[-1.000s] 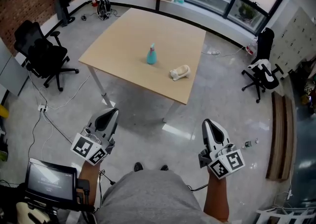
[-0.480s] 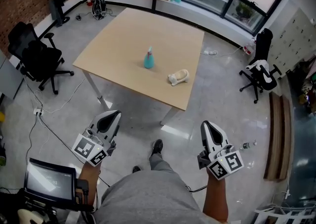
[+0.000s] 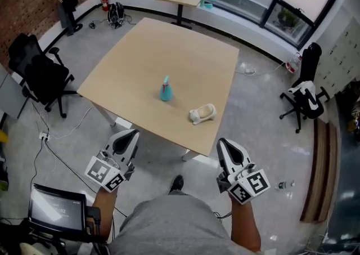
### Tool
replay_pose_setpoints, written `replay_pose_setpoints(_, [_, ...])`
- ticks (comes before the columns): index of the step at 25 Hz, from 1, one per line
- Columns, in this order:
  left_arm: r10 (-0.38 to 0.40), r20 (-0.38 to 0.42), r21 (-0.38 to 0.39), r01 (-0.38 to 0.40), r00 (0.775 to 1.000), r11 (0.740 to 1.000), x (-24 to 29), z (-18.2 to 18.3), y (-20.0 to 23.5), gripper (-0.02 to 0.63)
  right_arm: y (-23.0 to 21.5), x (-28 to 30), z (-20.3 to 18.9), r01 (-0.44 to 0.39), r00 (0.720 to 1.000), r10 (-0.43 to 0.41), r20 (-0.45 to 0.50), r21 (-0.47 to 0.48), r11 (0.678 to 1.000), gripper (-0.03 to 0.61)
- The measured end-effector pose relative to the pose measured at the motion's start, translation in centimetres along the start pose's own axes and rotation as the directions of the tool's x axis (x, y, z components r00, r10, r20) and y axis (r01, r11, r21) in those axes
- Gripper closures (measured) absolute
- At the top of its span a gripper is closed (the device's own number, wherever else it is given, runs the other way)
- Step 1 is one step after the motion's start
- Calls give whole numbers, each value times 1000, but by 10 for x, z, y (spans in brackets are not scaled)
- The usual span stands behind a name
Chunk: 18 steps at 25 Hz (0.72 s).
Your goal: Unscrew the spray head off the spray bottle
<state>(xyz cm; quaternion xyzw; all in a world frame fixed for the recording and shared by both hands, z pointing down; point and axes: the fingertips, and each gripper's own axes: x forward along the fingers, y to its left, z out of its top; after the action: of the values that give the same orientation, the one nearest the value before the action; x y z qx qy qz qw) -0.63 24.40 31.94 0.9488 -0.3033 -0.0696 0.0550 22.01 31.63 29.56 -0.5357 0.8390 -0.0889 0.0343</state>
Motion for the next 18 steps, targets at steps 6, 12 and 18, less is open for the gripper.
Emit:
replay_pose_setpoints(6, [22, 18, -15, -22, 1000, 1000, 62, -8, 25, 609, -49, 60, 9, -69, 997, 68, -22, -27, 997, 572])
replay_pose_setpoints(12, [37, 5, -21, -36, 999, 999, 96, -16, 72, 609, -71, 118, 4, -96, 995, 96, -42, -6, 995, 572])
replay_pose_setpoints(18, [2, -43, -35, -4, 999, 999, 140, -25, 158, 609, -84, 201, 0, -67, 996, 68, -61, 19, 998, 572])
